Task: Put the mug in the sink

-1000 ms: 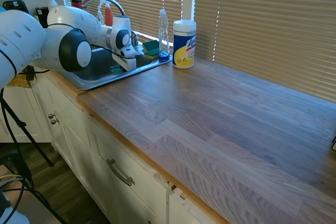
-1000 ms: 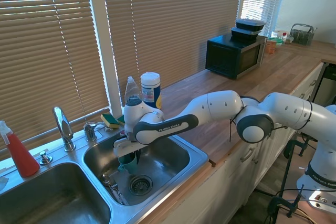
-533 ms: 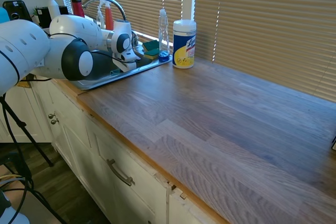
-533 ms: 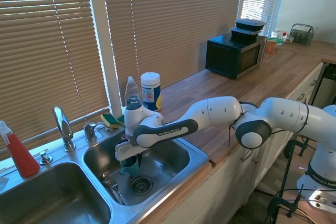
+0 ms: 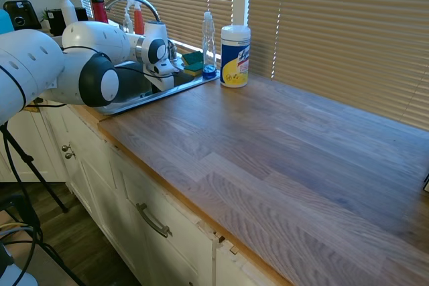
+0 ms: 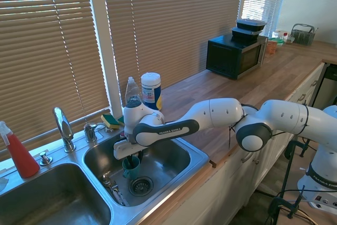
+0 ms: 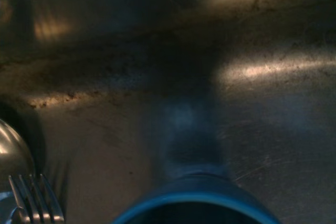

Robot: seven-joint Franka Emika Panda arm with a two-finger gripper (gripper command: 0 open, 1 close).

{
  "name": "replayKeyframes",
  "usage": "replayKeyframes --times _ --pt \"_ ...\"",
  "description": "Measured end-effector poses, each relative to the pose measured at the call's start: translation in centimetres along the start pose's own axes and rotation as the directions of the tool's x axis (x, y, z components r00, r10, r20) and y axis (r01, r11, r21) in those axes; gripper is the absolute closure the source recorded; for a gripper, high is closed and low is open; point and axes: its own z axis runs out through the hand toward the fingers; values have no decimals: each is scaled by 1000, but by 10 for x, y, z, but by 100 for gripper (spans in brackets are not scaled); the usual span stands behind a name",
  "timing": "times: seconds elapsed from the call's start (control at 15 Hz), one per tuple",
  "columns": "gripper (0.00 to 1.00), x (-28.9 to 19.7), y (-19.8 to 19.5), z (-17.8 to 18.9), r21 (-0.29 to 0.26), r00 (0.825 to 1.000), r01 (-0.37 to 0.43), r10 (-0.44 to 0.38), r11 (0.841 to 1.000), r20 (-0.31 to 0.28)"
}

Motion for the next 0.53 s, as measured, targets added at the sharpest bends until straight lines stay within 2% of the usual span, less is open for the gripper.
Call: replayKeyframes --times 0.53 --pt "0 9 -10 -59 47 998 -51 53 998 -27"
